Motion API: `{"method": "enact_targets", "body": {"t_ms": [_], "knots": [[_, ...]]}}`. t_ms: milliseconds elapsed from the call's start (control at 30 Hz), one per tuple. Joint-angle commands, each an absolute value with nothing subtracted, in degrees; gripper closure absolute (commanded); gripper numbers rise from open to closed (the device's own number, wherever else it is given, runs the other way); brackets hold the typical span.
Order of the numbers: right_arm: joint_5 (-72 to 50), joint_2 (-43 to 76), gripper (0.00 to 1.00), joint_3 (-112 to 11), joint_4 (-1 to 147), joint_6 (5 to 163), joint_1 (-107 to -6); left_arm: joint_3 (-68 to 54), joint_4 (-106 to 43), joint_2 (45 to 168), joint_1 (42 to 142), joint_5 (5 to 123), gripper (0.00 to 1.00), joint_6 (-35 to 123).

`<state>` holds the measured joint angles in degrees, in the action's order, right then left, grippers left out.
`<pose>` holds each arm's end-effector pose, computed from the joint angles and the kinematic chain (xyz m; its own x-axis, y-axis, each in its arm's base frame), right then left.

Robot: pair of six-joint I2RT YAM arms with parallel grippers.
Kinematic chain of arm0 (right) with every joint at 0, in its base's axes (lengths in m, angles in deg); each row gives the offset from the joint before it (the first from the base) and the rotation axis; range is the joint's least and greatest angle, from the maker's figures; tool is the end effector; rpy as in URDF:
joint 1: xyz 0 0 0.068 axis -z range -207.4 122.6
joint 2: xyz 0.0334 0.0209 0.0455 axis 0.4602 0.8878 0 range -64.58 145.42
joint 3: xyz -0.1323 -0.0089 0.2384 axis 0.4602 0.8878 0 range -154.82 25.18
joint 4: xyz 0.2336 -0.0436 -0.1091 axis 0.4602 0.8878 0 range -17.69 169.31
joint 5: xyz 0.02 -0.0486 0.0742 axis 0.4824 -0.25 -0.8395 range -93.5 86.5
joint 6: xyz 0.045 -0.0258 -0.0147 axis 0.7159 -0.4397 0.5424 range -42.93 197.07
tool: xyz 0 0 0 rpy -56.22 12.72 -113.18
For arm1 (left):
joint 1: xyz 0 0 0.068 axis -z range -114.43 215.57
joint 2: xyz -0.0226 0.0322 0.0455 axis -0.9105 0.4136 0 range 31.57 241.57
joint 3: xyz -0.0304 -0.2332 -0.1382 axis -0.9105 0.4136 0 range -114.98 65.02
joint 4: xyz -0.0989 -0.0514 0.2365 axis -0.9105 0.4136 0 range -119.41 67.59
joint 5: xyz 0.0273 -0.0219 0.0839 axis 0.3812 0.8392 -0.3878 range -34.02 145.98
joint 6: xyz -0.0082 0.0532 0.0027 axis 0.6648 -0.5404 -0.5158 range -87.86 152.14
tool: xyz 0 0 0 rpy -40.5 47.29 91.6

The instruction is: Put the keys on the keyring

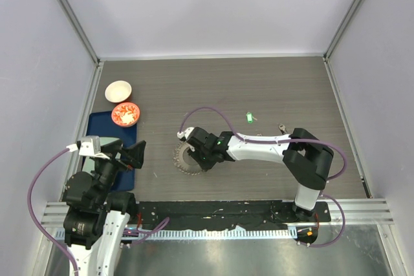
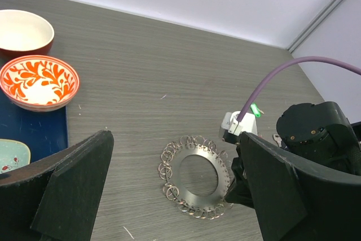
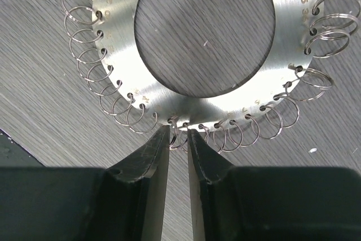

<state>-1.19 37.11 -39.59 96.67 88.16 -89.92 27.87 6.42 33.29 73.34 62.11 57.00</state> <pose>0.1665 0.3170 0.1768 -0.5660 -0.6714 -0.4784 -0.7833 0.6190 0.0579 0.0295 -0.0079 0.3116 -0.1074 -0.4072 -0.9070 0.2152 0.8811 -0.4211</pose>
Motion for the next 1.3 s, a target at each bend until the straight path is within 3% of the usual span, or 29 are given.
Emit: {"method": "enact_targets", "body": {"t_ms": [0,400,1267], "knots": [[-1.83,37.46,0.75,-42.49,96.39,87.97,-89.89,28.19,3.99,32.72,73.39,63.36,0.00,56.66],[0.81,32.37,0.66,-39.07,93.32,93.33,-89.80,28.19,4.08,32.63,73.30,63.27,0.00,56.66],[-0.07,24.45,0.72,-21.58,72.75,110.91,-89.89,28.28,3.90,32.45,73.39,63.27,0.00,56.58]]}}
